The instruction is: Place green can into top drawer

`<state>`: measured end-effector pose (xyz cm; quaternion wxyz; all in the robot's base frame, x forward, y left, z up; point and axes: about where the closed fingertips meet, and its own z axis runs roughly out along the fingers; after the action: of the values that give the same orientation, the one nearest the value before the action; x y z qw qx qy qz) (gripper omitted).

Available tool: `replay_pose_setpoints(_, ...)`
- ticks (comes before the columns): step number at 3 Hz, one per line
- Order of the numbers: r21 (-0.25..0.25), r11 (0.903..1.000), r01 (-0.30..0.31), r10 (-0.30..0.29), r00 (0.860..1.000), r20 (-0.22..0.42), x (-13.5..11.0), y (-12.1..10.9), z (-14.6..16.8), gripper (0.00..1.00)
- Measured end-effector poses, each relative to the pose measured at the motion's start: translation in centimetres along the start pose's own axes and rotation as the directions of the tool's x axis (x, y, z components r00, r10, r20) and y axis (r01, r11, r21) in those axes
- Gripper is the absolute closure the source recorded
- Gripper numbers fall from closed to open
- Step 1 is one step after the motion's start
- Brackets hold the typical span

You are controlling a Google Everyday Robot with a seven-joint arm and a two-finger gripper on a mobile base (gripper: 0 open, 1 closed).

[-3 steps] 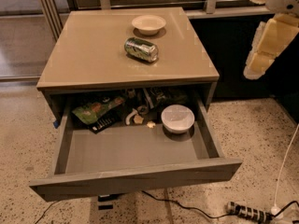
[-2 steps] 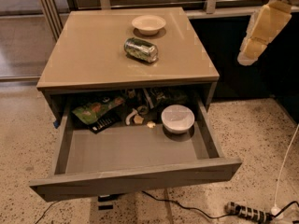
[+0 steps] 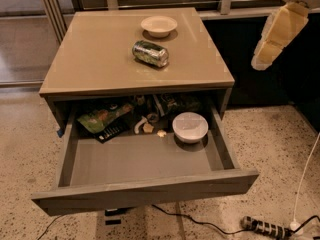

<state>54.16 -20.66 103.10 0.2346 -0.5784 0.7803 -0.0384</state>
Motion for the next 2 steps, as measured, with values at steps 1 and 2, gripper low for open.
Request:
replay_pose_setpoints(1, -0.05, 0.9984, -0.026, 0.028, 0.999, 0.04, -0.2, 0.3, 1.8, 0.0)
replay_pose_setpoints(2, -0.088, 0.9958, -0.026, 0.032, 0.997, 0.064, -0.5, 0.8, 3.2, 0.0)
